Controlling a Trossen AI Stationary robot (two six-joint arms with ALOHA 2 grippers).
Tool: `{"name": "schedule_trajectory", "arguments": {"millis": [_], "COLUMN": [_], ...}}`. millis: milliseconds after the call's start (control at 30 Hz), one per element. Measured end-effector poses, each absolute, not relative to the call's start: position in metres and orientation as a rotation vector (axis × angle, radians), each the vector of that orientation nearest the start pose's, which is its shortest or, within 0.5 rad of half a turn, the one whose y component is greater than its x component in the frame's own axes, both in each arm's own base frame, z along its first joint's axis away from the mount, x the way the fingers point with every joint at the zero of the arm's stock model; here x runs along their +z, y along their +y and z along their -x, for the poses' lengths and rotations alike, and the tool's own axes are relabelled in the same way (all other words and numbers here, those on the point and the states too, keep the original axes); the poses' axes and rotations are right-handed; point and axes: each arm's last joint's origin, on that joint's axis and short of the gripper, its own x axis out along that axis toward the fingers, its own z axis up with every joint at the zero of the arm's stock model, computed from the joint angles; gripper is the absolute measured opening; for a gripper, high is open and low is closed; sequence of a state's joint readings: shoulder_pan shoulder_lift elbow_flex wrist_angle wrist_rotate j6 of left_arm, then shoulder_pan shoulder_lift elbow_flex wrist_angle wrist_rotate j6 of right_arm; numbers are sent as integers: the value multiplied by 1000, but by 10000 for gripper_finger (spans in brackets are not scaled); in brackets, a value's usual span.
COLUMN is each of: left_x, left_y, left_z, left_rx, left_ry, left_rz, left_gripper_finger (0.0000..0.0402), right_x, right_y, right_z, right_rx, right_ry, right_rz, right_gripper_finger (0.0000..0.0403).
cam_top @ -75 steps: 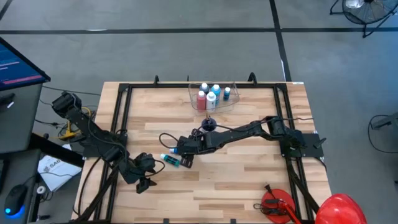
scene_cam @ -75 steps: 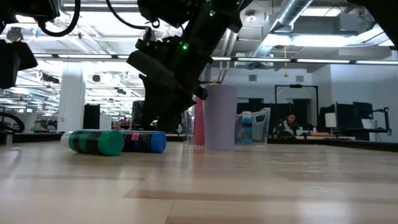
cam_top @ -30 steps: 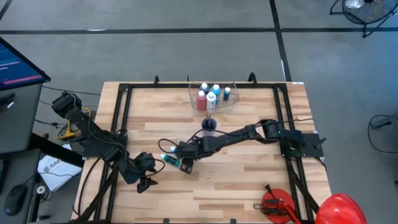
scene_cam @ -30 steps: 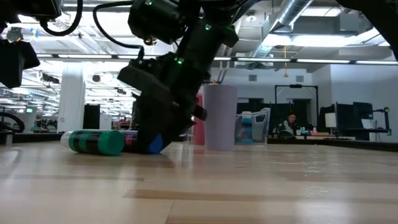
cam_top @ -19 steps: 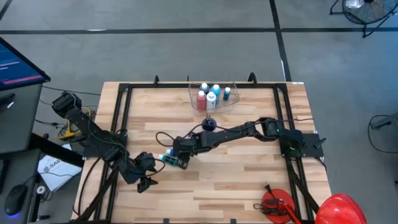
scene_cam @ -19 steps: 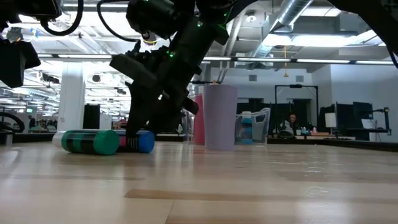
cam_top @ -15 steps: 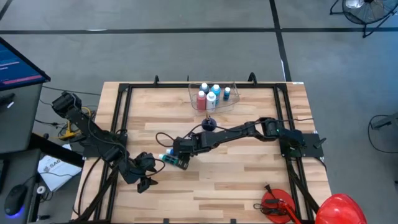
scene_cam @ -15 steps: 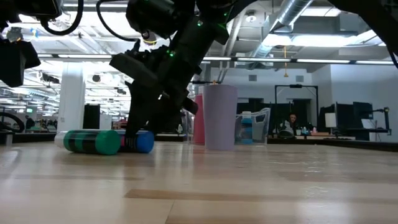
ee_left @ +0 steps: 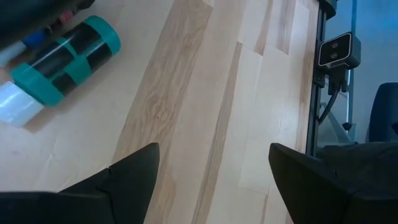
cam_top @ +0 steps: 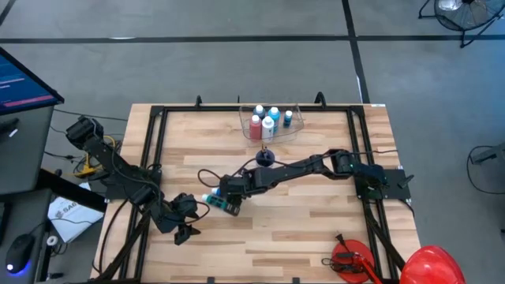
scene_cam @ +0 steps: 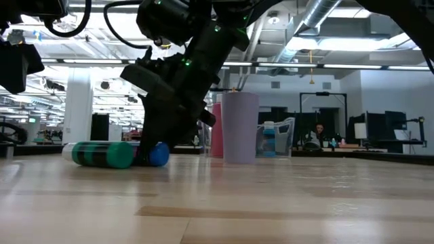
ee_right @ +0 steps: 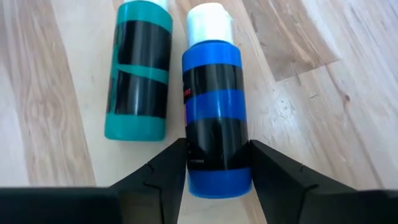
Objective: Pick & Place Paint Supplies
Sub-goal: Put the blue paint bottle into the transparent bin
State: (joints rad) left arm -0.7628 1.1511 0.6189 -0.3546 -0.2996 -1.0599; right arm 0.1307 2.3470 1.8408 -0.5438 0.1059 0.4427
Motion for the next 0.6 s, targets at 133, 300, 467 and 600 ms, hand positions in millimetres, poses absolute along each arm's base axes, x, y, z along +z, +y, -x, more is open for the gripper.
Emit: {"name": "schedule_trajectory", "arguments": {"millis": [133, 300, 467, 600], "left_x": [198, 198, 199, 199], "left_y": [-142, -142, -142, -142], "left_z": [-161, -161, -161, -162], "left_rx": [16, 14, 20, 30], "left_ry": [886, 884, 874, 864], "left_rz": [539, 541, 541, 557], "left_gripper_finger": [295, 295, 295, 295], "right_x": [141, 141, 144, 149], "right_y": [62, 62, 62, 64], "right_z": [-491, -487, -485, -488], "right_rx": [-209, -239, -257, -218], "right_ry": [1040, 1081, 1091, 1094], "right_rz": [-275, -298, -380, -430], "right_gripper_finger": [152, 142, 137, 137]}}
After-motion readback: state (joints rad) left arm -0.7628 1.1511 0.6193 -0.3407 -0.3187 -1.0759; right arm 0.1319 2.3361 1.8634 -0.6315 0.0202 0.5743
